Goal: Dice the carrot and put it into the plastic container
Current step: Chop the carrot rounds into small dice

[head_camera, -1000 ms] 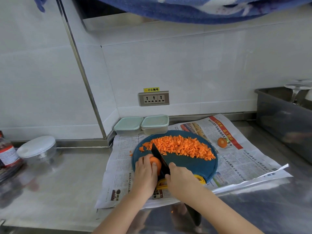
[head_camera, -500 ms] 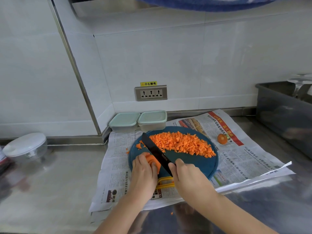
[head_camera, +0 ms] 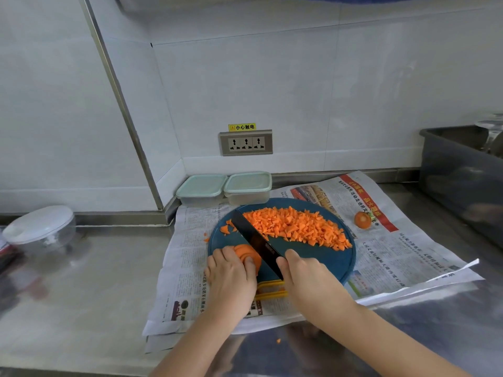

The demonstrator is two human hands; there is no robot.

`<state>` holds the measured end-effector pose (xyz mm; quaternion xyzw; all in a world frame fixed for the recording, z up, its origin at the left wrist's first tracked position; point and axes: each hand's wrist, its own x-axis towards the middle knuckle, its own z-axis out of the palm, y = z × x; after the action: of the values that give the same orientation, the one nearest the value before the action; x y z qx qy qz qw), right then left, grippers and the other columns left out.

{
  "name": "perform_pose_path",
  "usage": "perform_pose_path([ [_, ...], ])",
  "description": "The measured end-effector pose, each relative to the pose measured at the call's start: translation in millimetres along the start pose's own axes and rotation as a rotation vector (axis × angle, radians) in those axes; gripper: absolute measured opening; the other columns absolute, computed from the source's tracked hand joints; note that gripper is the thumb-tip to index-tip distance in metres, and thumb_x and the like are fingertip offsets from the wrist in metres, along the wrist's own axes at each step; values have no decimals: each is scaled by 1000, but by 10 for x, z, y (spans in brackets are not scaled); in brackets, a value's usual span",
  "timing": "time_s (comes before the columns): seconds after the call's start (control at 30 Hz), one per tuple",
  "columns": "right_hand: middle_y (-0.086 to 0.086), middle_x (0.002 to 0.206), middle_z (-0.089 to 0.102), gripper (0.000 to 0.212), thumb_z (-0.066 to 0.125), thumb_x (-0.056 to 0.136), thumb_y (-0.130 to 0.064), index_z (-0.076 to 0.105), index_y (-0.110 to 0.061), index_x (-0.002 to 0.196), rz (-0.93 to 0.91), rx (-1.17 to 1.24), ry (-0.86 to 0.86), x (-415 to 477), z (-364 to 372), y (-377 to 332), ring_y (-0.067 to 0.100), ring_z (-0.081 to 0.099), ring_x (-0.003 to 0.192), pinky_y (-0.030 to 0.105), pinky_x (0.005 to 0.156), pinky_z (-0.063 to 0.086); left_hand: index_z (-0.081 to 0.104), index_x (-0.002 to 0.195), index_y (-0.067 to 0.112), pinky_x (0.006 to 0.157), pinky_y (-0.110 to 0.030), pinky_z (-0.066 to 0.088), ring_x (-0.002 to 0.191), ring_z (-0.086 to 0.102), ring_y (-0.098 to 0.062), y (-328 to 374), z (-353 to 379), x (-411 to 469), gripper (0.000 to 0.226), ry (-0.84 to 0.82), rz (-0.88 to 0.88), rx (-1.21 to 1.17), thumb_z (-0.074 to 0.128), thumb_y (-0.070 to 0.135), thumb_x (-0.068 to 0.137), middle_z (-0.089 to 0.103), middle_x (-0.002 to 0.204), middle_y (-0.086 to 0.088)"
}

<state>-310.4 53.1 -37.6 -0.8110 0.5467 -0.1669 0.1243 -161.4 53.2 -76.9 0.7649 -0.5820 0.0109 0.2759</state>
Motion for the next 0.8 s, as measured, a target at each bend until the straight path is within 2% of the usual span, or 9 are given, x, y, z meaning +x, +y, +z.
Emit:
perform_pose_path([
  [0.33,-3,72,49,26,19,104,-40,30,-20,91,-37,-105,-23,-46,-56,-35,17,44,55,23,43,28,42,114,11,91,-27,30,106,37,-17,-18,17,20,26,22,27,-18,35,31,98,43,114,-5],
  [0.53,-1,75,53,29,23,104,-39,37,-19,89,-7,19,-65,9,-118,-22,20,54,65,31,56,42,42,113,11,90,-27,30,103,35,-15,-36,21,26,26,26,27,-13,34,32,98,42,113,-4],
  [0.8,-4,66,43,28,22,104,-36,37,-17,90,-44,-100,-86,13,-138,-65,19,47,56,29,46,33,41,112,13,90,-25,30,98,30,-12,-46,32,26,26,34,56,2,33,33,99,43,113,-3],
])
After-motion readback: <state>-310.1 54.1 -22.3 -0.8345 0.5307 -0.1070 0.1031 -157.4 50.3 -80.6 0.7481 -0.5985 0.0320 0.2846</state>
